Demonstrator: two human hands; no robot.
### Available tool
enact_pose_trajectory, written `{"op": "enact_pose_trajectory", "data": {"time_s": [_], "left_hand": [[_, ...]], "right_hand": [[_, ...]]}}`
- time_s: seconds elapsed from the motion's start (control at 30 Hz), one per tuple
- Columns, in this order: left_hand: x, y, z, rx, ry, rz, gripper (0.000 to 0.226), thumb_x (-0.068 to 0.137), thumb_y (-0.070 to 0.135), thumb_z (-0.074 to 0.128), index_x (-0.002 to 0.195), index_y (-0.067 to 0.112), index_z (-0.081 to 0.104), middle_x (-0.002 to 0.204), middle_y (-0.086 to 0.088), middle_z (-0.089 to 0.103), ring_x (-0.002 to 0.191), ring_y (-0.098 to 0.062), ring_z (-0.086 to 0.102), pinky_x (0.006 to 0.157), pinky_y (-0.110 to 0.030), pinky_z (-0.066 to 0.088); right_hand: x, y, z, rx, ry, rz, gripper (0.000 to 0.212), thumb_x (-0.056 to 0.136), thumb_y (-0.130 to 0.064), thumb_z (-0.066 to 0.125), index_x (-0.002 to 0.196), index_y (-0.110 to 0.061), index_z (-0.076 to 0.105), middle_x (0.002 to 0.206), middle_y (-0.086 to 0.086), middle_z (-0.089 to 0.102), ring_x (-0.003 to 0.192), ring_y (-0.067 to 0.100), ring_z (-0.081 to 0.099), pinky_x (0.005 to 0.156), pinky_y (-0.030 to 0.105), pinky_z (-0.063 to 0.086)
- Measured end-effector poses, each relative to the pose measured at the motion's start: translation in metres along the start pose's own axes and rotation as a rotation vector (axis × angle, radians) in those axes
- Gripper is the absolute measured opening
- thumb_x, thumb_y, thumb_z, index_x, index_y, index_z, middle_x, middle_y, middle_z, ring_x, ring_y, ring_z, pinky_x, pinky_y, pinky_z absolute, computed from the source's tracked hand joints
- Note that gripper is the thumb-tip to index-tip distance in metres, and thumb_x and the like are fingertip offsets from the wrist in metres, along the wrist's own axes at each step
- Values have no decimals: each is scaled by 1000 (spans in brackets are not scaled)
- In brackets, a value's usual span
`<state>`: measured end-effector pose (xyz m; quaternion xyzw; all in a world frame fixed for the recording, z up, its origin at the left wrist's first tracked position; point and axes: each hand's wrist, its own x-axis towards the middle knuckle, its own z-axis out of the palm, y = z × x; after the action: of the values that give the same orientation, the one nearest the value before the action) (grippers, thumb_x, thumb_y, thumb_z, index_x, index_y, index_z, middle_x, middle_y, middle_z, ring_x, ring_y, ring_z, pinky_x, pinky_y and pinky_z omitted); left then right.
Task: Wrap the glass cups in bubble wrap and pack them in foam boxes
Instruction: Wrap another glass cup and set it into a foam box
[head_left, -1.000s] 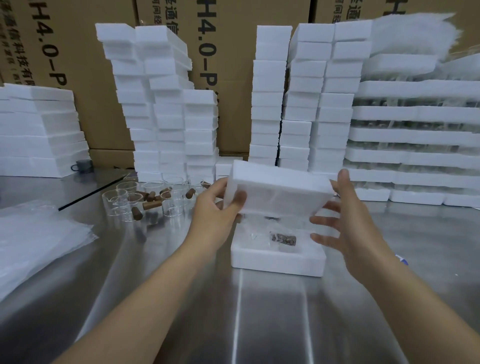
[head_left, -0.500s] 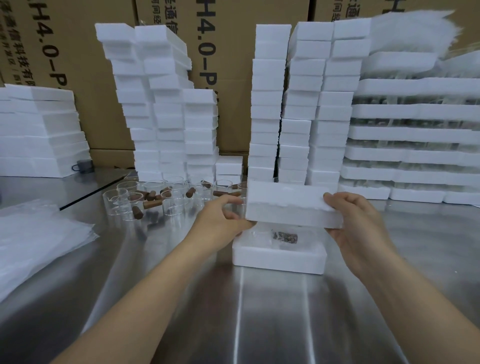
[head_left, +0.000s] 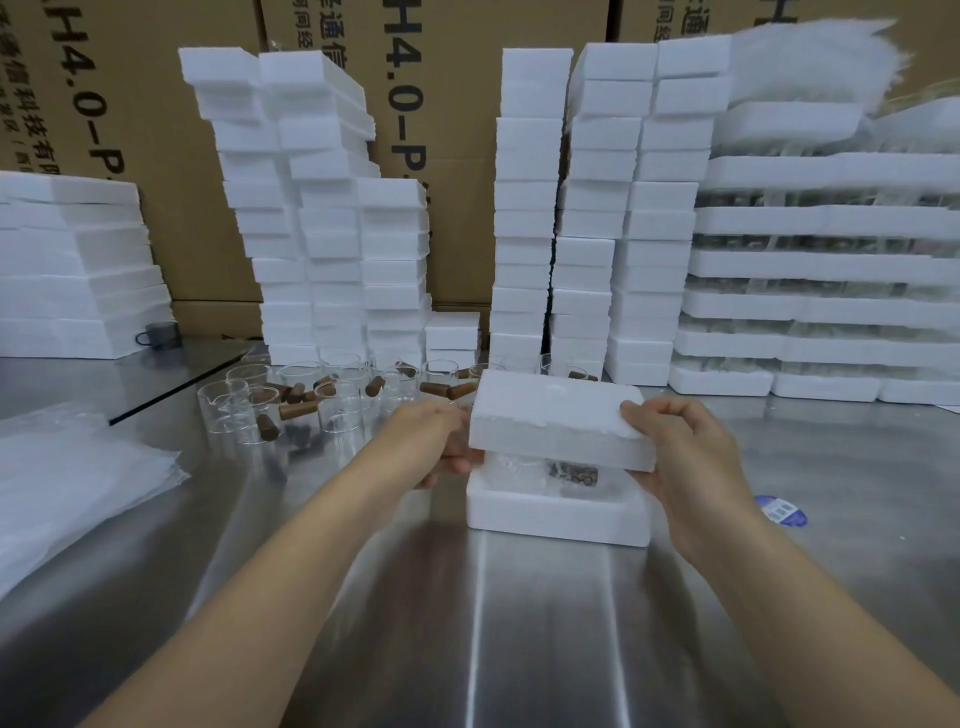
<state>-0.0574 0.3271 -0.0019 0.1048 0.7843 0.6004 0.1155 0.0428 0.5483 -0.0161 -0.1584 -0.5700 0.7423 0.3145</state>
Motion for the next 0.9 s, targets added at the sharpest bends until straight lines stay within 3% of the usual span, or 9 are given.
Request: {"op": "enact_pose_trajectory", "data": {"time_s": [0.07,0.2,0.43,0.57,0.73,0.8,0.9], "left_hand": [[1,0,-1,40,3,-28,32,107,26,47,128,21,71,95,-1,84,77,-13,63,59,-28,30],[4,-3,-6,23,-23,-87,36,108,35,40,128,26,69,97,1,84,79,-13,66,60,-28,33],[13,-12,-12,-154,-49,-185,43,101,64,50,108,30,73,108,-9,83,97,-22,62,57,-29,35],[8,-13,-13,-115,-66,-133,46,95,64,64,117,26,76,100,-3,84,86,-16,72,65,-30,43],[4,-10,-11,-106,-92,-41,44,88,66,74,115,31,75,87,7,80,71,-10,74,79,-35,53],[5,-11,-14,-76,-216,55,65,79,61,85,138,48,59,106,21,78,93,-5,77,98,-38,55],[8,-24,-15,63,-423,152,124,71,32,99,157,67,17,136,47,53,131,7,56,108,-21,44]], "right_hand": [[0,-1,0,-28,-5,-20,14,93,-14,76,94,-18,63,91,-3,66,75,12,62,76,33,58],[0,-3,1,-53,-21,-46,13,92,-16,77,92,-20,64,92,-5,68,82,16,63,87,41,59],[-2,-2,6,-180,-78,-110,15,89,-27,80,88,-25,65,108,5,72,90,19,66,95,54,57],[-1,-6,4,-216,-89,-144,17,87,-33,80,90,-27,65,110,1,73,95,22,64,87,47,54],[-1,-9,2,-315,-112,-198,11,88,-39,78,96,-36,72,115,-6,70,108,22,66,92,48,54],[-2,-9,2,-333,-109,-216,12,88,-39,78,99,-38,74,118,-6,68,111,20,65,93,47,54],[-2,-10,2,-352,-121,-232,15,88,-40,78,103,-43,77,124,-5,66,116,19,64,100,48,54]]}}
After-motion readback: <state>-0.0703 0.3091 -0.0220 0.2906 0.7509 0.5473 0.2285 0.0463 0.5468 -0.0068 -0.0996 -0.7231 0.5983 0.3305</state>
